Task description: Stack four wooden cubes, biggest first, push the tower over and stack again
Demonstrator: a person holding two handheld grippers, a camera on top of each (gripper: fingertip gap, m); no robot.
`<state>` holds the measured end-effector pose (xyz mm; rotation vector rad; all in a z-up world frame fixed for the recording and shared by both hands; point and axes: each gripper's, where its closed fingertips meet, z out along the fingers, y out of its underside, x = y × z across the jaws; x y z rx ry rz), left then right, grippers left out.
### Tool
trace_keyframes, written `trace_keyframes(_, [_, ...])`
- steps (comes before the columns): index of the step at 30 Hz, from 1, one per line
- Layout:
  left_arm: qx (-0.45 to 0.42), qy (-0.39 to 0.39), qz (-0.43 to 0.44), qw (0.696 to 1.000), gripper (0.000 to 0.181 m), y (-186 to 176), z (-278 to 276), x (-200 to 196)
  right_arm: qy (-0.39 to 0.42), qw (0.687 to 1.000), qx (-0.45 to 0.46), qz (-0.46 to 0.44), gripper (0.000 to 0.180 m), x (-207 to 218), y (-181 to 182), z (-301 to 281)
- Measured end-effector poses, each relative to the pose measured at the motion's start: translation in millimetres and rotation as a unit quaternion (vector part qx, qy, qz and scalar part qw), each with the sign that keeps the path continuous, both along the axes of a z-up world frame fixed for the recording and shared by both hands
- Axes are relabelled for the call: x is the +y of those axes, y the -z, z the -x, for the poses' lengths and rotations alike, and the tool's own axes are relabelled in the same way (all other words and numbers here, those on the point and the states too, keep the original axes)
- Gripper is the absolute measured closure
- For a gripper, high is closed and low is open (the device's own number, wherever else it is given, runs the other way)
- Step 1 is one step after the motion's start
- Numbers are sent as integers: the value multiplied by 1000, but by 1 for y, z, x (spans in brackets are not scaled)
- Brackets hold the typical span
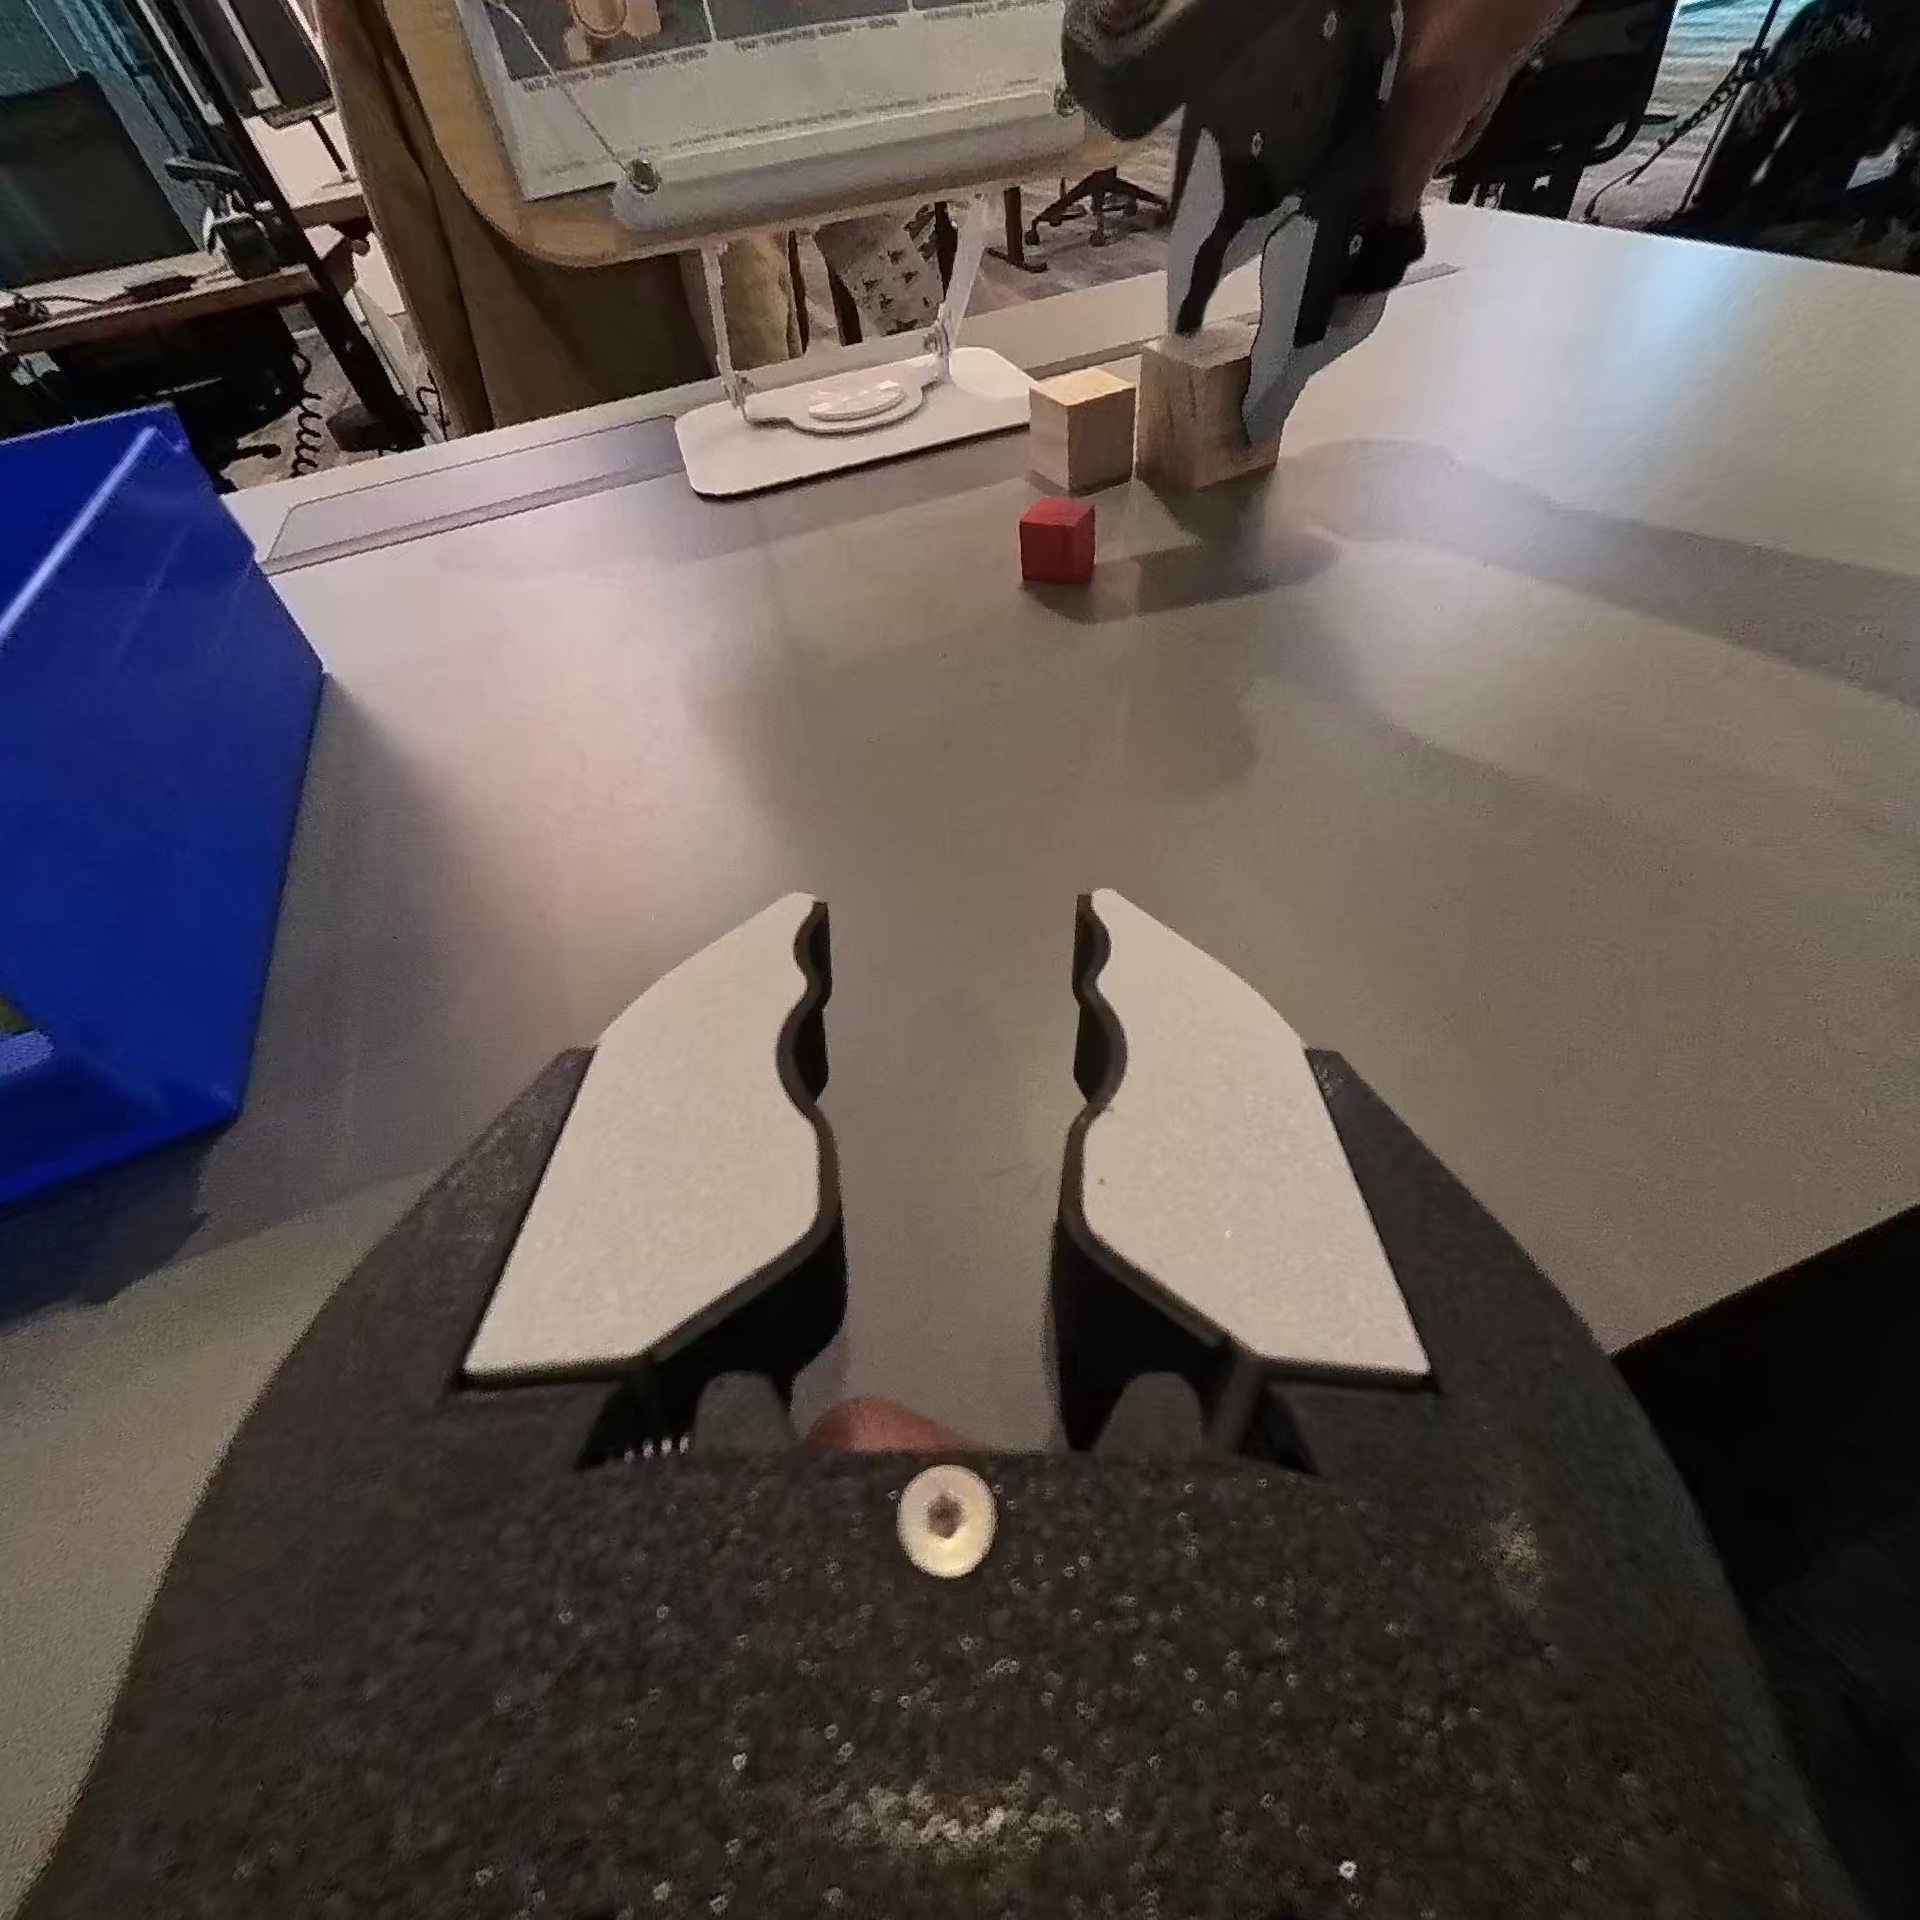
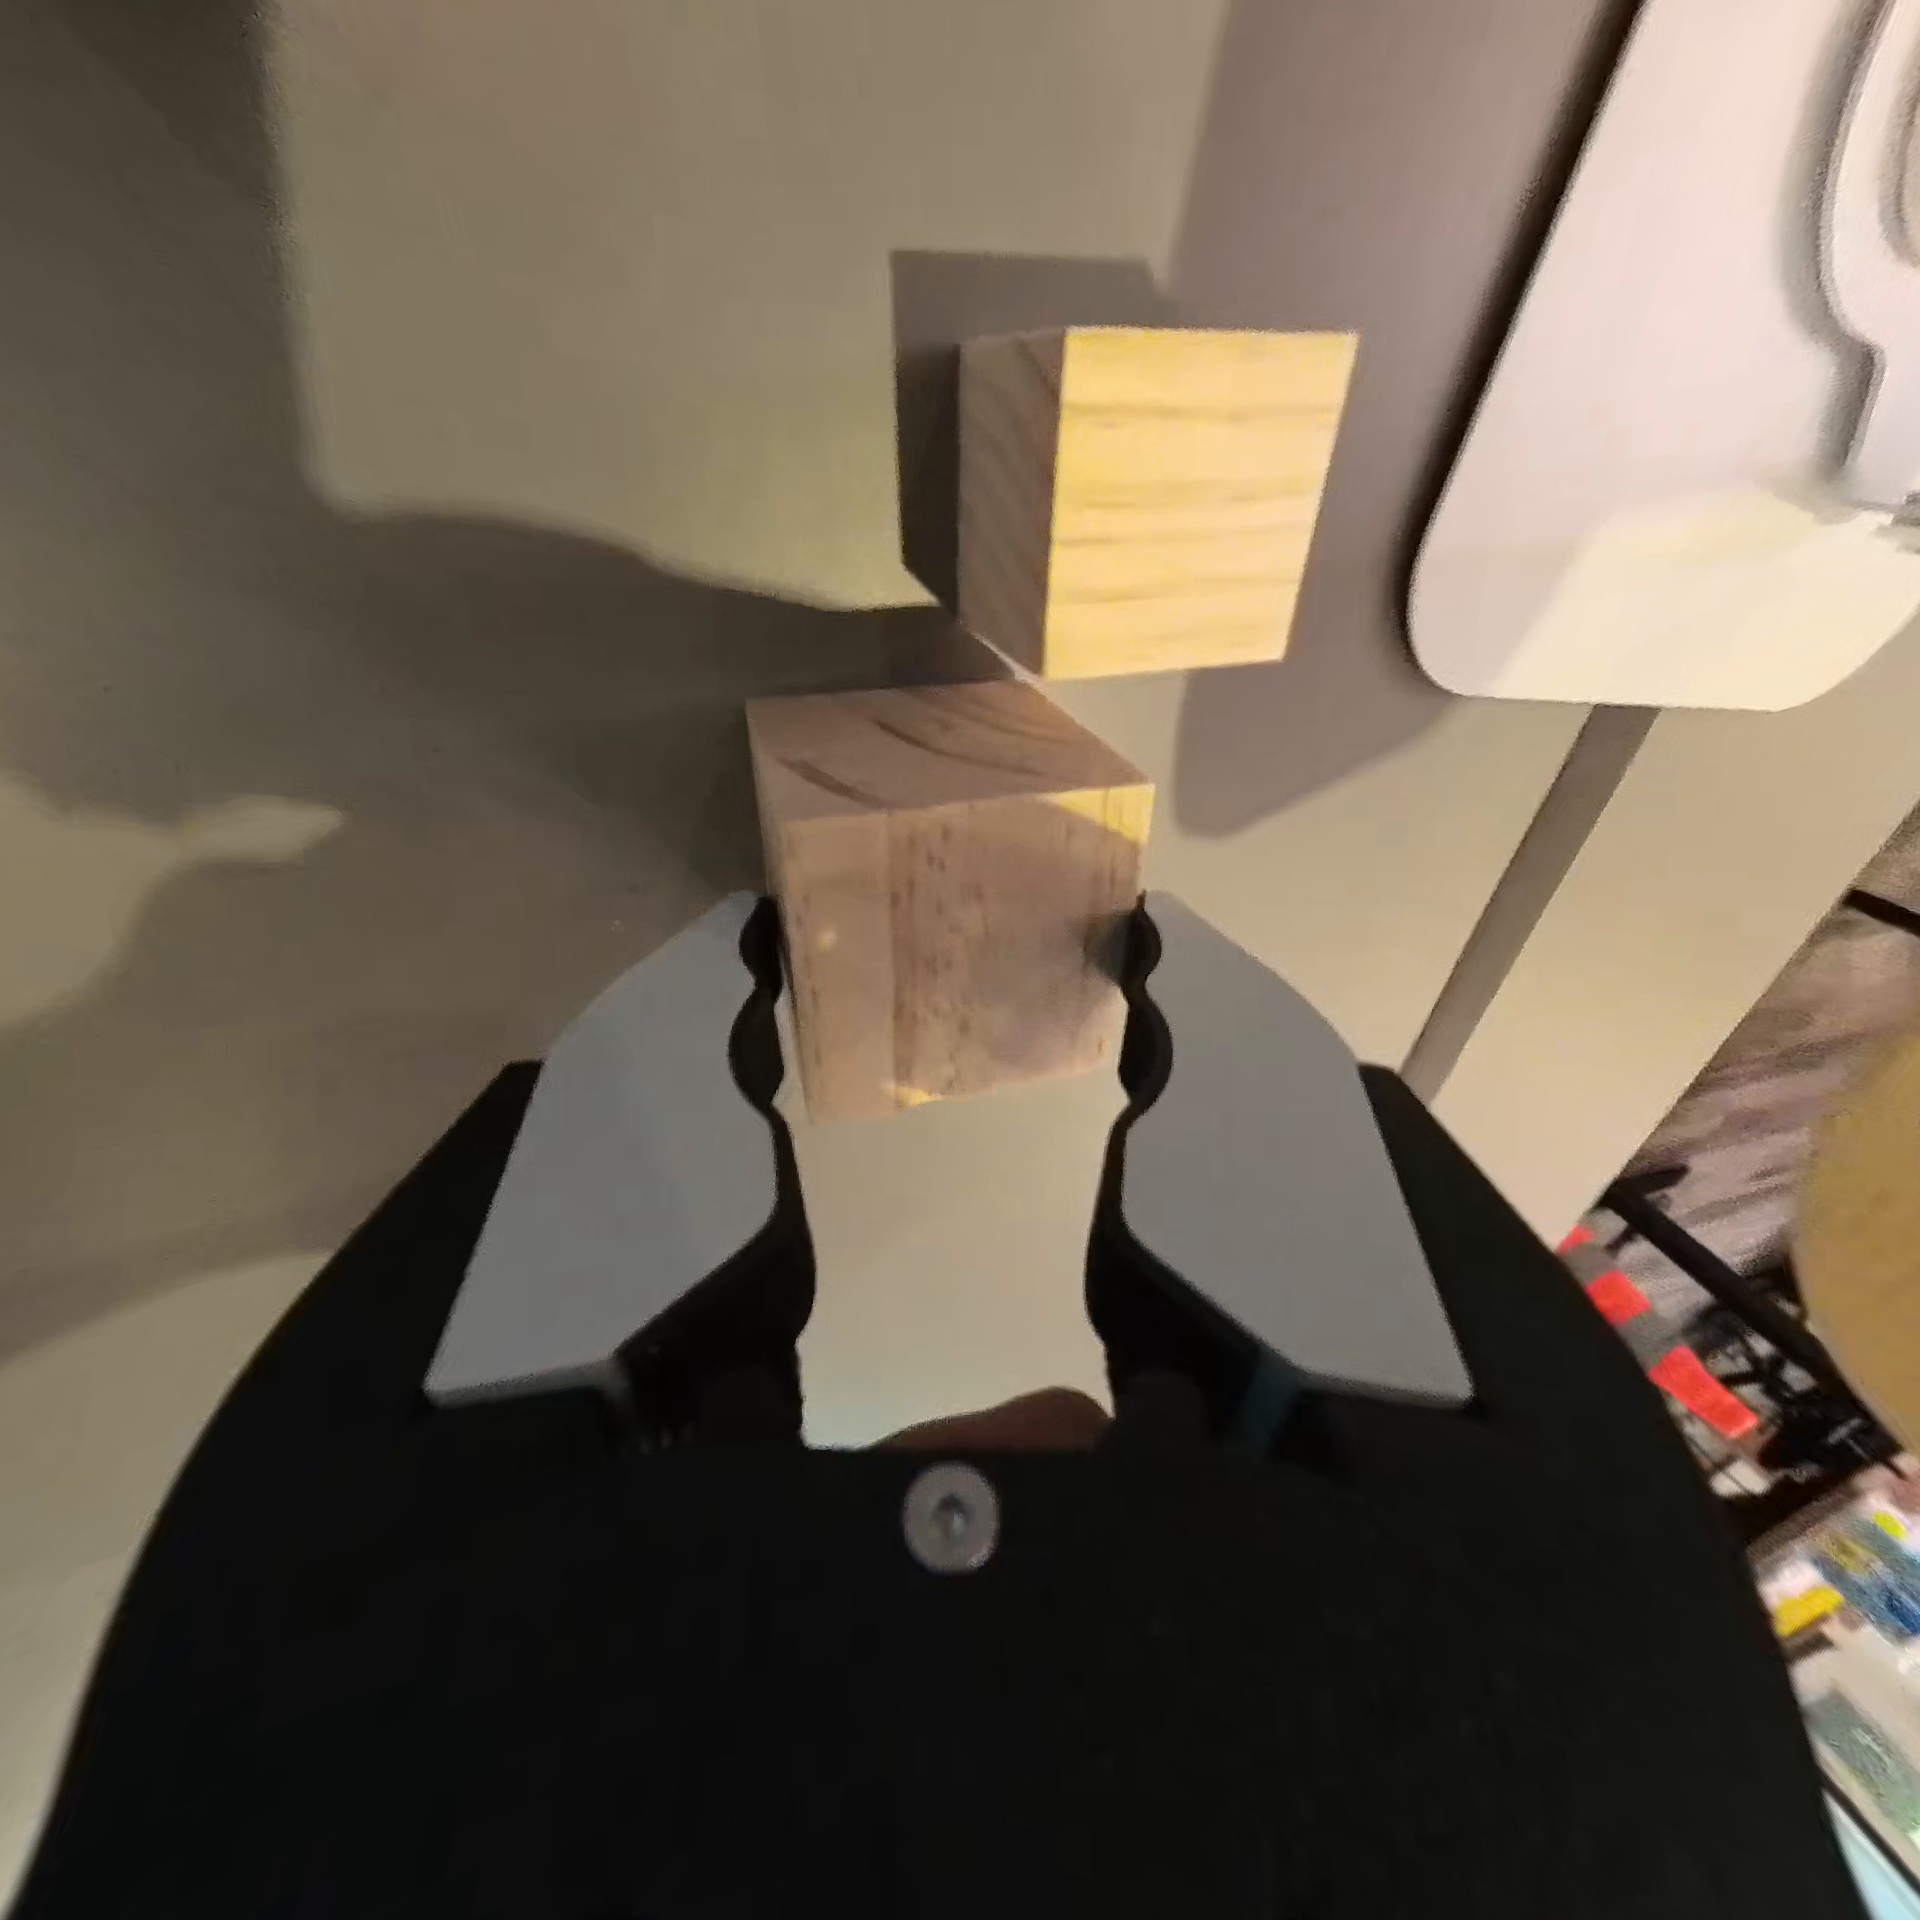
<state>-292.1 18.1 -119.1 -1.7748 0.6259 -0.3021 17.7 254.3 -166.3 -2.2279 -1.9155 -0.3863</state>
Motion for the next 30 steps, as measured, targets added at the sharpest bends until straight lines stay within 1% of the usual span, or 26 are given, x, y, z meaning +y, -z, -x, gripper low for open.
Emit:
trace_keyframes(2, [-4,-1,1,1000,137,-1,1,0,-4,1000,1,-25,117,-3,-16,3])
trace_keyframes(5, [-10,1,5,1000,137,-2,0,-2,-4,999,21,-46,117,-23,-54,30])
trace_keyframes(7, [-10,2,5,1000,137,-3,-1,-3,2,998,45,-50,117,-45,-74,61])
trace_keyframes(9, [-8,2,0,1000,137,-4,-2,-4,-1,998,54,-34,117,-74,-82,94])
trace_keyframes(12, [-4,3,-9,1000,138,-7,-5,-5,-15,999,49,-11,117,-113,-74,136])
trace_keyframes(15, [10,0,-25,1000,138,-7,-7,-5,-10,998,60,16,117,-139,-49,167])
trace_keyframes(20, [19,-5,-32,999,138,-8,-5,-4,-1,998,54,23,118,-159,-13,186])
trace_keyframes(23, [13,-2,-23,1000,138,-6,-6,-4,-7,999,41,20,117,-165,3,186])
trace_keyframes(26, [13,3,-15,1000,137,-3,-8,-5,-12,998,66,14,116,-165,4,188])
trace_keyframes(27, [14,4,-14,1000,137,-2,-8,-5,-15,997,72,10,113,-164,3,188])
trace_keyframes(28, [14,6,-13,1000,137,-2,-8,-5,-25,998,64,-2,103,-163,-1,184])
trace_keyframes(30, [14,8,-11,1000,137,-1,-9,-6,-49,996,53,-46,96,-153,-26,175])
